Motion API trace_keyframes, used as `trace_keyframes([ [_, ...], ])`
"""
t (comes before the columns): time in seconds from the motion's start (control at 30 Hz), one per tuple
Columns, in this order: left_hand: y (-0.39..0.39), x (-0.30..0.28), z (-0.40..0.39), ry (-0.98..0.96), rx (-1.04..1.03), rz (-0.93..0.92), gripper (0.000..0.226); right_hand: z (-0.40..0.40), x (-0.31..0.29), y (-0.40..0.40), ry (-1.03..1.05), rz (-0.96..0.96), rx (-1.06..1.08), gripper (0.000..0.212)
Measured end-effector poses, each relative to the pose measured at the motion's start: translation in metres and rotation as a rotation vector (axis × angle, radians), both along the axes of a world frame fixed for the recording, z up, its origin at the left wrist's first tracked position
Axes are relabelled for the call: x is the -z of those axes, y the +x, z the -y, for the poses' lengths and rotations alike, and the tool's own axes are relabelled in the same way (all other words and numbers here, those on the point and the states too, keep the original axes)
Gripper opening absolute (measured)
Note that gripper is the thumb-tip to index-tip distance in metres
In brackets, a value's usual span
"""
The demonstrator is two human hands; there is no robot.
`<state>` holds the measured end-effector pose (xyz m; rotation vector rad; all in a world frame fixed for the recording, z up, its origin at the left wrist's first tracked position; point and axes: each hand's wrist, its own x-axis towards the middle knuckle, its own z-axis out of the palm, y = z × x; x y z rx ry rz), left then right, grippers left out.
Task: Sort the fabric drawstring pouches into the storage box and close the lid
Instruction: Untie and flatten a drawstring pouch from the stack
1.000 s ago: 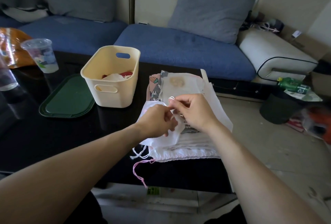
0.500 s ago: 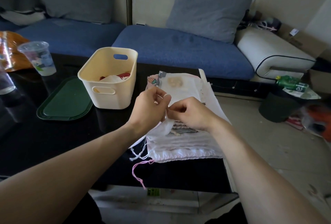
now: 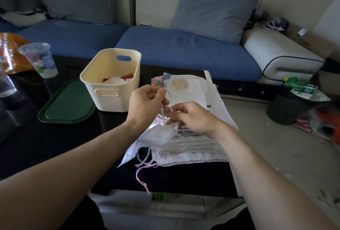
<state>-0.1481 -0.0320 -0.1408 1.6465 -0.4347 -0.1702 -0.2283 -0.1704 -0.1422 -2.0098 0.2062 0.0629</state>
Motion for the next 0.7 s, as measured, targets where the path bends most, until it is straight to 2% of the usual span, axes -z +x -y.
trace_keyframes([
  [0.1,0.001,0.002,-0.001,0.011,-0.034,0.031,0.022,-0.003,0.000,0.001,0.080,0.017,-0.003,0.026],
  [0.2,-0.003,0.003,0.000,0.010,0.042,0.014,0.022,-0.008,0.002,0.001,0.255,0.023,0.004,0.036],
  [0.3,-0.008,0.008,0.001,0.009,0.096,0.015,0.019,-0.011,0.003,0.001,0.385,0.009,-0.064,0.037],
  [0.4,-0.004,0.011,0.002,0.086,0.135,0.033,0.022,-0.010,0.004,0.000,0.340,0.006,-0.064,0.040],
  [0.5,0.001,0.006,0.000,0.149,0.202,-0.015,0.040,-0.008,0.005,-0.002,0.266,0.022,-0.092,0.041],
  [0.57,0.004,0.002,-0.002,0.262,0.257,0.006,0.052,-0.009,0.004,-0.002,0.230,0.040,-0.084,0.040],
  [0.7,0.015,-0.004,-0.007,0.501,0.242,0.220,0.060,-0.002,0.004,0.001,0.237,0.050,0.082,0.038],
])
